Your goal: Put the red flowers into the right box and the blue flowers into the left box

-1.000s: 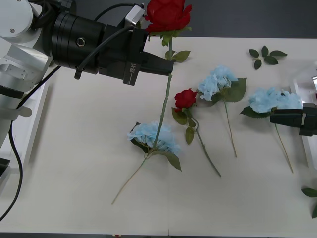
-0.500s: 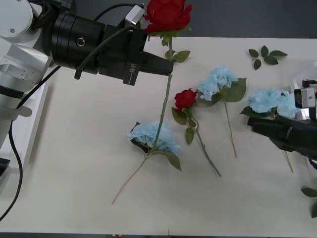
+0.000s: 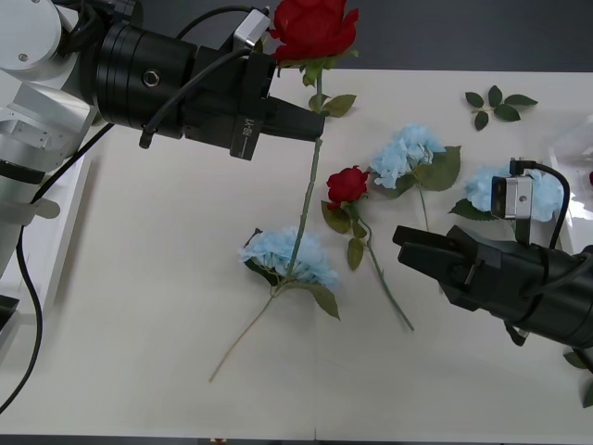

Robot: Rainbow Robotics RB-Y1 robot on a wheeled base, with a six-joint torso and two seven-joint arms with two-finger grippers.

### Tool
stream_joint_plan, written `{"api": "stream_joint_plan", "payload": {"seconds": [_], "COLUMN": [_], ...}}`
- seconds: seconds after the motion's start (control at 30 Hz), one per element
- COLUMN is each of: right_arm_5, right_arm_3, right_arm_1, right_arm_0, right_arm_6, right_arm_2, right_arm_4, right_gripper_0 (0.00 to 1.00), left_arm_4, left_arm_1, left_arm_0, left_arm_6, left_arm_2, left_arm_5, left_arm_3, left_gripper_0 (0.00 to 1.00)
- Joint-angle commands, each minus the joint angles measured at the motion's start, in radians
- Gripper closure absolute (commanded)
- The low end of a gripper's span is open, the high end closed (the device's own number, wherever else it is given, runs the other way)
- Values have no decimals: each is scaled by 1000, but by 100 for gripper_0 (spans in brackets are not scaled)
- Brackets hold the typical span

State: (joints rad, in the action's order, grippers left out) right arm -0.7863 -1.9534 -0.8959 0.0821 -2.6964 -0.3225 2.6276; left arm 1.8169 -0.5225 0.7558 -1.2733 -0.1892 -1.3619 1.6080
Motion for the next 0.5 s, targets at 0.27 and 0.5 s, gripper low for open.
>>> {"api": "stream_joint_plan", "payload": {"seconds": [0.27, 0.5], "right_arm_5": [159, 252], "right_arm_3": [-84, -96], "right_arm_1": [135, 178], "right_arm_0": [-59, -122], "right_arm_6": [-9, -9], "right_arm_2": [-129, -207], "right_arm_4": [-47, -49], "right_gripper_0": [24, 25], "left_arm_4": [13, 13], "left_arm_1": [4, 4], "left_arm_0": [28, 28], "left_arm_6": [29, 29], "left_arm_2": [11, 11], "left_arm_5": [4, 4], "left_arm_3": [18, 18], "left_gripper_0": [100, 100]}}
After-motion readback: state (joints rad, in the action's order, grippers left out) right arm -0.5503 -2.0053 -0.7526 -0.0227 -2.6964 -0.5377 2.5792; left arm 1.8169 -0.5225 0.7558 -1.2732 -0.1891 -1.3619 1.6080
